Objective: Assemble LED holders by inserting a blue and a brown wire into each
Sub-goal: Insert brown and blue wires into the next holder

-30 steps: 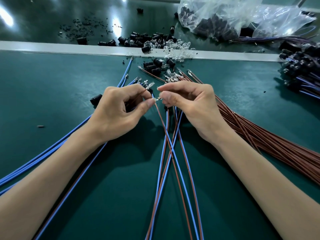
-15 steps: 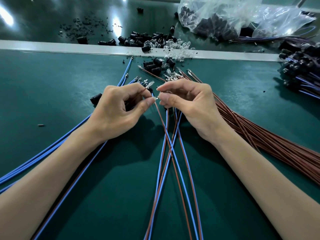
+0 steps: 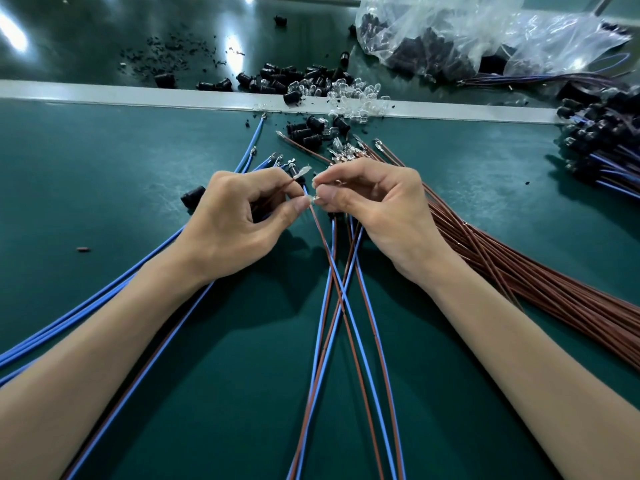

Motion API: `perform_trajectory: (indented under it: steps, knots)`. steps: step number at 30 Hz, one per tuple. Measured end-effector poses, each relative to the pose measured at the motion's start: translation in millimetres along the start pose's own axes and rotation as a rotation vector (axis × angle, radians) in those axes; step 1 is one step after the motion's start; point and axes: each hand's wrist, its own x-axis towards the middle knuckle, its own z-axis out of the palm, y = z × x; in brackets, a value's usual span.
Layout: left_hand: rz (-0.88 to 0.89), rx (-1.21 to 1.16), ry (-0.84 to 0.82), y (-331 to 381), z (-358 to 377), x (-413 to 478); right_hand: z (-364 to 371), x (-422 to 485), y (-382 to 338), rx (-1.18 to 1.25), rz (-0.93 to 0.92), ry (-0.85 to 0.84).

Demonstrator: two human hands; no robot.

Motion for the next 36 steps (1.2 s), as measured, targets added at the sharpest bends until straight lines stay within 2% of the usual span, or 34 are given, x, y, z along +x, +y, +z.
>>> perform_trajectory:
  steps: [9, 17, 23, 31, 36]
  knots:
    - [-0.034, -0.013, -0.01, 1.0, -0.8, 0.4, -1.8, -2.5, -2.8, -0.012, 0.012, -0.024]
    - [-0.079, -0.064, -0.035, 3.3, -2.0, 0.8, 1.0, -2.4, -0.8, -0.151, -0.034, -0.007]
    - [-0.109, -0.084, -0.044, 4.3, -3.0, 1.2, 1.5, -2.5, -0.2, -0.343, -0.182, 0.028]
    - [-0.155, -0.144, -0.064, 5.9, -3.1, 0.6, 1.6, -2.7, 0.5, -0.31, -0.18, 0.012]
    - [-0.168, -0.181, -0.064, 6.3, -3.8, 0.5, 4.3, -4.9, -0.1, -0.303, -0.243, 0.028]
